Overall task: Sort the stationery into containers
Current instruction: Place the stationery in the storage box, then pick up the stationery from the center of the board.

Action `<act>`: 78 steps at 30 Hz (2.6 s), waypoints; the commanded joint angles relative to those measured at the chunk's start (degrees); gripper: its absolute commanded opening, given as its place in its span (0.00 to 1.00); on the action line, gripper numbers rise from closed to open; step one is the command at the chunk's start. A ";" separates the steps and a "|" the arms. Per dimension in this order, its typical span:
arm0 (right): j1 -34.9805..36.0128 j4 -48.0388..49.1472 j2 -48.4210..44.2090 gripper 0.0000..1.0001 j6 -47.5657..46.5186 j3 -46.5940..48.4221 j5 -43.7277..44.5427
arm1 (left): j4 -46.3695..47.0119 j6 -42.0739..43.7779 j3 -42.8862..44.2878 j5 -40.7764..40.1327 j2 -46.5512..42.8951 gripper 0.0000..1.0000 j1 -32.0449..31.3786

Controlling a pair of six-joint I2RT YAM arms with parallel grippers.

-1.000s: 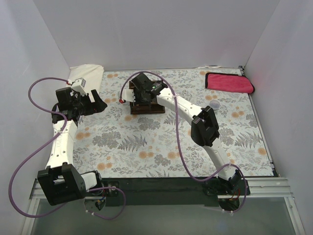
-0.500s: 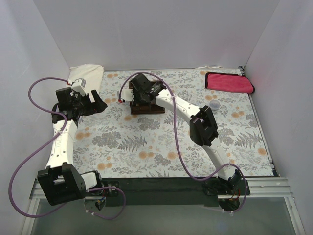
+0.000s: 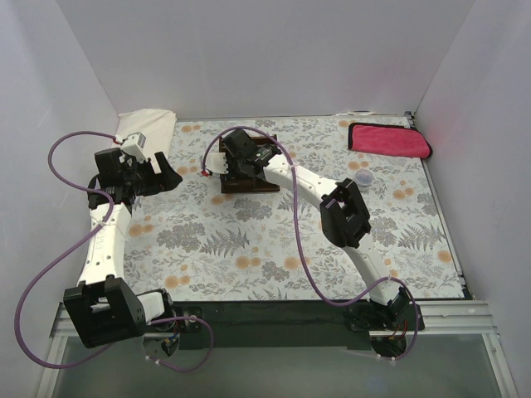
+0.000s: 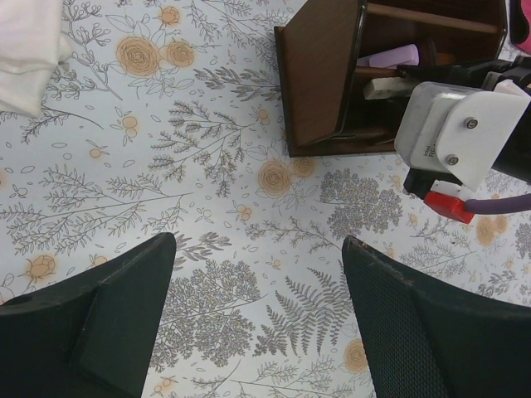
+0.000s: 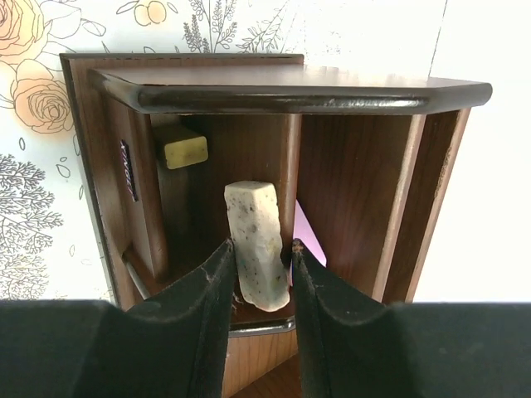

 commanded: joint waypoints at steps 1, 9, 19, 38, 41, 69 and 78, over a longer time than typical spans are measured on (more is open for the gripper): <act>0.09 -3.47 -3.36 0.38 2.21 -1.61 -0.95 | 0.14 -0.44 0.18 1.22 -1.06 0.80 0.36; 0.62 -4.61 -5.91 0.41 3.62 -1.52 -0.52 | 0.85 -1.23 -0.34 2.01 -1.67 0.80 0.28; 0.97 -5.75 -7.59 0.43 5.90 -1.78 1.15 | 1.11 -1.76 -0.87 2.45 -3.08 0.79 0.28; -36.53 -16.82 -18.83 0.36 38.70 -8.08 -26.00 | 2.08 -1.85 2.11 3.59 -0.53 0.79 -0.78; -41.02 -16.92 -19.28 0.45 40.79 -10.48 -25.83 | 2.25 -1.32 2.47 3.68 0.26 0.79 -1.48; -46.40 -16.56 -11.72 0.98 46.42 -17.95 -15.46 | 1.99 -2.20 1.94 3.68 1.93 0.79 -3.15; -46.93 -16.57 -11.72 0.98 46.34 -20.33 -13.87 | 2.08 -2.11 1.50 3.15 1.93 0.79 -3.15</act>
